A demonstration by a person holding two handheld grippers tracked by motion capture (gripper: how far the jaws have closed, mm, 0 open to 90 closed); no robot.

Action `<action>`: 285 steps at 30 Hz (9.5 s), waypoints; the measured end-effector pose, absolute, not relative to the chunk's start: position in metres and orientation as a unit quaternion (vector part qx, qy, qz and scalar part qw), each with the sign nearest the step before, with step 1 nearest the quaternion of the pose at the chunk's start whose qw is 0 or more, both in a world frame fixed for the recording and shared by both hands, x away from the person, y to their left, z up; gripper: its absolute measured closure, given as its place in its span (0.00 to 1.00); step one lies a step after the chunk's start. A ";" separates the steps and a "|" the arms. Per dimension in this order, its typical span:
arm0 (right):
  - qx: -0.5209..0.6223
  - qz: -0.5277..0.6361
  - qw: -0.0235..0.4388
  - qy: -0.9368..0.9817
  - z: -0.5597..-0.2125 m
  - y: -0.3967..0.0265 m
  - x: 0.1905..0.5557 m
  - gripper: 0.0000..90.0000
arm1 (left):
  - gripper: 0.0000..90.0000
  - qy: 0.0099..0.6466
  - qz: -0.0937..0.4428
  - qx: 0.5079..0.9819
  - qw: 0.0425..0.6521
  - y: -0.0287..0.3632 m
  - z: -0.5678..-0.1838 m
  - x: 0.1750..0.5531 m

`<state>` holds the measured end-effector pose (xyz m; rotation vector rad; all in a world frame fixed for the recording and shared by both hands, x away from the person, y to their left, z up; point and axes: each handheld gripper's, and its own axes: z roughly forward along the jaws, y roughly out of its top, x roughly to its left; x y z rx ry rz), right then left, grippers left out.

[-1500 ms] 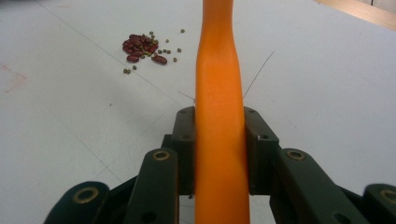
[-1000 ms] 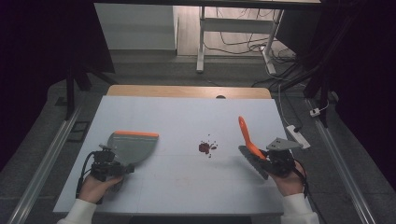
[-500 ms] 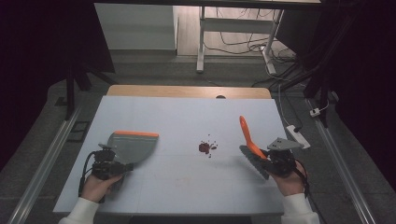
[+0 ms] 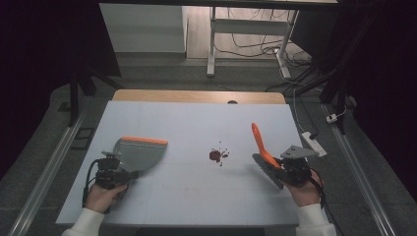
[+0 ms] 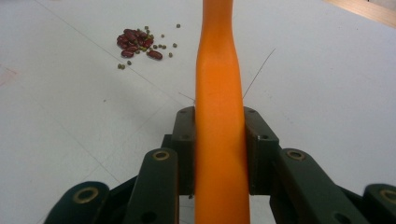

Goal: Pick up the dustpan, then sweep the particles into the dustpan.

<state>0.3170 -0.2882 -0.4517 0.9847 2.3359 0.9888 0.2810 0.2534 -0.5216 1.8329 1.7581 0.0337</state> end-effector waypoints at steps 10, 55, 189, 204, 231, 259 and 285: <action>0.352 0.356 0.212 0.839 -0.451 -0.288 0.317 0.78 | 0.69 0.650 0.021 0.691 0.315 0.258 -0.519 0.279; 0.360 0.383 0.212 0.824 -0.444 -0.281 0.321 0.78 | 0.69 0.498 0.035 0.749 0.436 0.266 -0.505 0.281; 0.322 0.329 0.195 0.866 -0.478 -0.160 0.438 0.78 | 0.68 0.307 -0.099 0.898 0.299 0.153 -0.513 0.309; 0.306 0.310 0.185 0.881 -0.478 -0.149 0.432 0.78 | 0.68 0.310 -0.097 0.898 0.297 0.152 -0.513 0.309; 0.262 0.319 0.138 0.900 -0.477 -0.129 0.404 0.78 | 0.69 0.310 -0.098 0.900 0.291 0.148 -0.515 0.309; 0.247 0.332 0.124 0.902 -0.477 -0.118 0.392 0.78 | 0.68 0.312 -0.097 0.898 0.295 0.148 -0.514 0.308; 0.270 0.383 0.130 0.873 -0.460 -0.133 0.391 0.78 | 0.68 0.310 -0.097 0.899 0.294 0.149 -0.515 0.308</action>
